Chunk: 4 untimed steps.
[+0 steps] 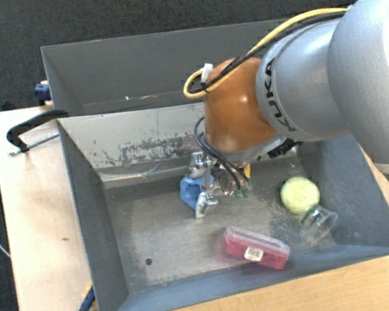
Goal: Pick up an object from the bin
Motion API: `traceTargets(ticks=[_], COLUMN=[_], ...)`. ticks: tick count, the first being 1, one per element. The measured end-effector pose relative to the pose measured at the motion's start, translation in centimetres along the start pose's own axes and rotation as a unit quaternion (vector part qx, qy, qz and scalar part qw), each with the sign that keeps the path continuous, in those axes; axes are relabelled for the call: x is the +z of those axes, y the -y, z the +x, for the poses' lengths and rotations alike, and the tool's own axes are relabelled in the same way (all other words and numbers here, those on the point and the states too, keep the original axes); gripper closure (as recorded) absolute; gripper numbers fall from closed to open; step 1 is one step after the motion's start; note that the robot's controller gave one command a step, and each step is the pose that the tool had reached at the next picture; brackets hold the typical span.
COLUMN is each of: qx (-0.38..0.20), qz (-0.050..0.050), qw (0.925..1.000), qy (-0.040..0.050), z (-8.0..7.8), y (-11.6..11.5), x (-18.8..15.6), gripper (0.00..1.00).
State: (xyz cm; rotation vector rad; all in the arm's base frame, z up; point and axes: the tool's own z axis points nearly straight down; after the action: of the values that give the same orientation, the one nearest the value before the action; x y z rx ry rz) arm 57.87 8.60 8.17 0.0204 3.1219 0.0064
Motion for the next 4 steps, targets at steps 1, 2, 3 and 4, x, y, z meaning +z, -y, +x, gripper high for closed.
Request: traceTargets(ticks=[1, 2, 3, 4], qx=[-0.002, 0.001, -0.002, -0.004], qz=[-0.001, -0.001, 0.0, -0.002], qw=[1.0, 1.0, 1.0, 1.0], qy=[-0.0023, 0.0042, 0.0016, 0.0024], z=[-0.5, 0.5, 0.8, 1.1], y=[0.0, 0.0, -0.9, -0.6], x=[0.1, 0.1, 0.2, 0.1], gripper=[1.0, 1.0, 1.0, 1.0])
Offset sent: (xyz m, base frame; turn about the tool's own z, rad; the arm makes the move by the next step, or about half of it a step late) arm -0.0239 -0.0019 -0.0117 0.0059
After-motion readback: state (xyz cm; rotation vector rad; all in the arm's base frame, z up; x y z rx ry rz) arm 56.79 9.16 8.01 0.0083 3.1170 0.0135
